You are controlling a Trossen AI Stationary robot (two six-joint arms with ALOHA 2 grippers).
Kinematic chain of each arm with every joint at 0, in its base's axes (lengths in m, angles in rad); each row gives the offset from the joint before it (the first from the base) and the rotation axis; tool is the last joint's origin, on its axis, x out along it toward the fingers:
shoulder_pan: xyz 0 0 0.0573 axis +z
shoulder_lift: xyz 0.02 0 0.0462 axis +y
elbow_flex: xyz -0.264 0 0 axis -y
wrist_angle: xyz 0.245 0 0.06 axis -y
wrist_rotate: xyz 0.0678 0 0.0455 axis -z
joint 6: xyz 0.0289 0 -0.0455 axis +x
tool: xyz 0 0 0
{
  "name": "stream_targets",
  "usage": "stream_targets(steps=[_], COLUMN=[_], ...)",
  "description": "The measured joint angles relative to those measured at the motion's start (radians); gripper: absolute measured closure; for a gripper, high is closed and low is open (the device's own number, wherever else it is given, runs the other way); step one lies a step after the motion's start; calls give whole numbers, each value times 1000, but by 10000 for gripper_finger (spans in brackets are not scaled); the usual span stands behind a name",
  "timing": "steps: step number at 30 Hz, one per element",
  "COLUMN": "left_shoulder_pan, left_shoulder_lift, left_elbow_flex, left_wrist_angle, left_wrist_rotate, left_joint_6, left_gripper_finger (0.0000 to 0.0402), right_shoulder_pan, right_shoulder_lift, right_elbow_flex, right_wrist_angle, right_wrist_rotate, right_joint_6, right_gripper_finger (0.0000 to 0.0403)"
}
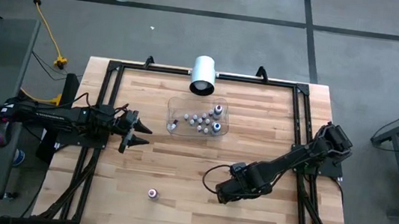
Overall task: Pick & Place food coloring
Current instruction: Put the large black food coloring bottle into the transparent bin
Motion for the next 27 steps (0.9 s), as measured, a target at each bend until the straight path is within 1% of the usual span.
stream_targets(steps=[4, 13, 27], left_shoulder_pan=[0, 0, 0], left_shoulder_lift=[0, 0, 0], left_elbow_flex=[0, 0, 0], left_wrist_angle=[0, 0, 0], left_wrist_rotate=[0, 0, 0], left_joint_6=[0, 0, 0], left_gripper_finger=[167, 167, 167], right_shoulder_pan=[0, 0, 0], right_shoulder_lift=[0, 0, 0], right_elbow_flex=[0, 0, 1], right_wrist_angle=[-2, 3, 2], right_wrist_rotate=[0, -6, -16], right_joint_6=[-4, -24, -50], right_gripper_finger=[220, 275, 294])
